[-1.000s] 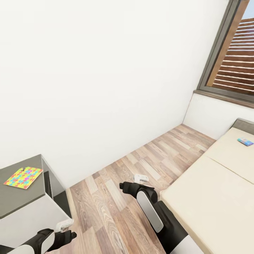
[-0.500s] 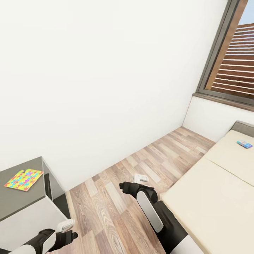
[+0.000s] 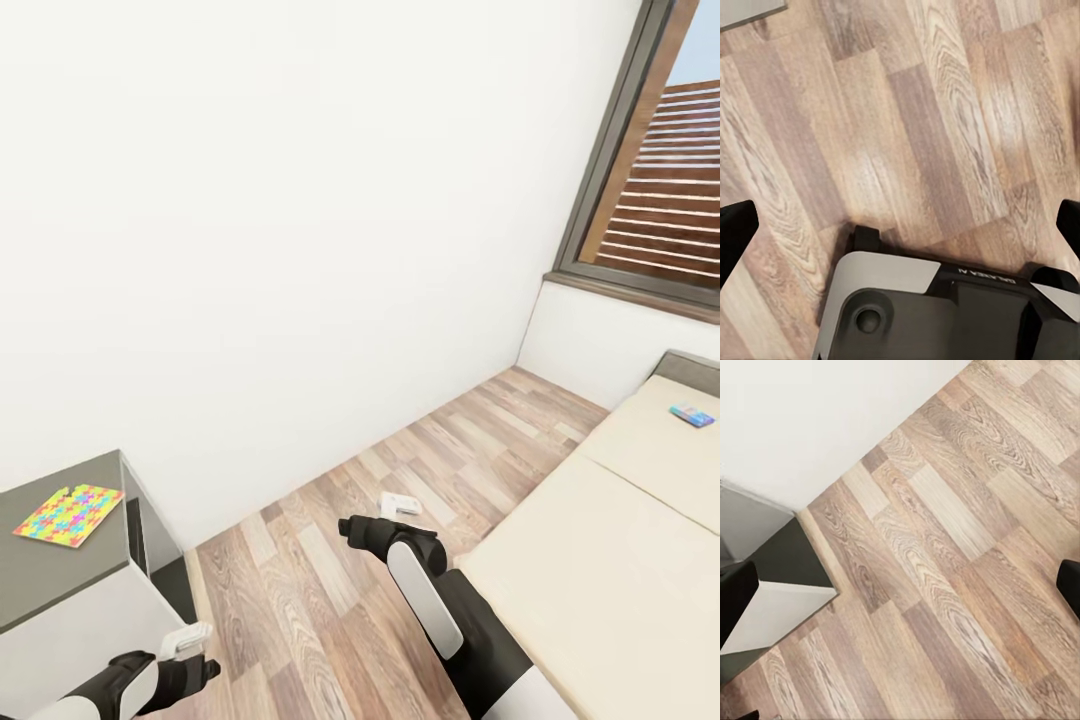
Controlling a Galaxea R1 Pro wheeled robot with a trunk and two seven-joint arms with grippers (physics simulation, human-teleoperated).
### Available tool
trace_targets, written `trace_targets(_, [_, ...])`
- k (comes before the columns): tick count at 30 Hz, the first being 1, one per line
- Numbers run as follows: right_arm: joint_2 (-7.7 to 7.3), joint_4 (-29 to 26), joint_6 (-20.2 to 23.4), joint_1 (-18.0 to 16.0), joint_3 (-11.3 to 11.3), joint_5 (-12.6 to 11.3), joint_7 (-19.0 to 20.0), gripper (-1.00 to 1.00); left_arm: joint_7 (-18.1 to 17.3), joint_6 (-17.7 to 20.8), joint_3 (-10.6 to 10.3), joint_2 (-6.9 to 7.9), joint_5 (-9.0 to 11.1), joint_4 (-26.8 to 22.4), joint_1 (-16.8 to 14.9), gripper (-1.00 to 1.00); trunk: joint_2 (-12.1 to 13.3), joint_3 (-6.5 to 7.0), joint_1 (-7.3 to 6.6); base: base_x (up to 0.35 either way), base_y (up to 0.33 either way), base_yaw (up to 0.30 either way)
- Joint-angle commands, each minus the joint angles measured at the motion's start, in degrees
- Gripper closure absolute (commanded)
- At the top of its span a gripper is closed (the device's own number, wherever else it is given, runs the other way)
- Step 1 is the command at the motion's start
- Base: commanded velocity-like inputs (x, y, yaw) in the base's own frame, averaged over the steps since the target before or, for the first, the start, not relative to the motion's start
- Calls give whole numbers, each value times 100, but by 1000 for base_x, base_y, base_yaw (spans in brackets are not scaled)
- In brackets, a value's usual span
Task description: Put all the toys in the child's room - the three board games (two on the bed and one on the table), the two jigsaw puzzles on the table, and the tennis ball on the table - inside the toy box on the table in the child's room.
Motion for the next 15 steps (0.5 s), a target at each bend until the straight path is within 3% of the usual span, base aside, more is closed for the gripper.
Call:
trace_targets(1, [-1, -6, 3, -7, 6, -59, -59, -100, -9, 31, -29, 4, 45, -8, -1, -100, -11, -2, 4, 0, 0, 0])
trace_targets(15, [-1, -6, 1, -6, 4, -54, -59, -100, -9, 28, -29, 4, 44, -8, 3, -100, -11, 131, 4, 0, 0, 0])
